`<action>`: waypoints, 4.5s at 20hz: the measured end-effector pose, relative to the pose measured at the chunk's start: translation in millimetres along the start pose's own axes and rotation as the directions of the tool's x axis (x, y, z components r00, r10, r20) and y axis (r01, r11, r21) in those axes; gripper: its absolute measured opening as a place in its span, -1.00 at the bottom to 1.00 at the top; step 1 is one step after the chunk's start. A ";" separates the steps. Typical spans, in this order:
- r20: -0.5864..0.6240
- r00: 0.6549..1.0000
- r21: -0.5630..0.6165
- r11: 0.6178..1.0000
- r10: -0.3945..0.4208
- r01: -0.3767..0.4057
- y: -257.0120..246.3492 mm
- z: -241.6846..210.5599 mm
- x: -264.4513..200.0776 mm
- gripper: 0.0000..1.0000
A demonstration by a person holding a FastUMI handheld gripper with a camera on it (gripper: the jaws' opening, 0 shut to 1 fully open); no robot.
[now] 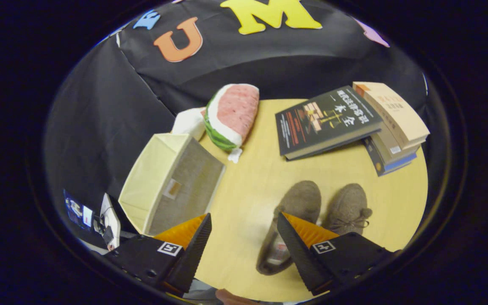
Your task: Open the storage box then place both shoes into the box .Put the left shoe in first, then the right shoe, with the right side of both shoes facing outward in a uniform manner.
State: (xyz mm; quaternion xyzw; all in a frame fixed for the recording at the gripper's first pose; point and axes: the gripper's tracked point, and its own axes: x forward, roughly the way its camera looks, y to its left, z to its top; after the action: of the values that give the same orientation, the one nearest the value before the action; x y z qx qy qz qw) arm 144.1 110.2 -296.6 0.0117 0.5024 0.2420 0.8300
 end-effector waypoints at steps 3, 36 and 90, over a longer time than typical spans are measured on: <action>-0.056 0.998 0.007 0.999 -0.036 0.037 -33.6 -26.2 12.4 0.88; -0.113 0.993 0.470 0.880 -0.018 0.070 -18.2 -43.0 4.0 -0.98; -0.090 0.996 0.139 0.990 0.005 0.008 285.2 54.0 75.0 0.93</action>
State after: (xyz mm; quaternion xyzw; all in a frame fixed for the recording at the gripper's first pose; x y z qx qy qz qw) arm 106.6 405.0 -257.1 0.0583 0.5550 0.2061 0.8038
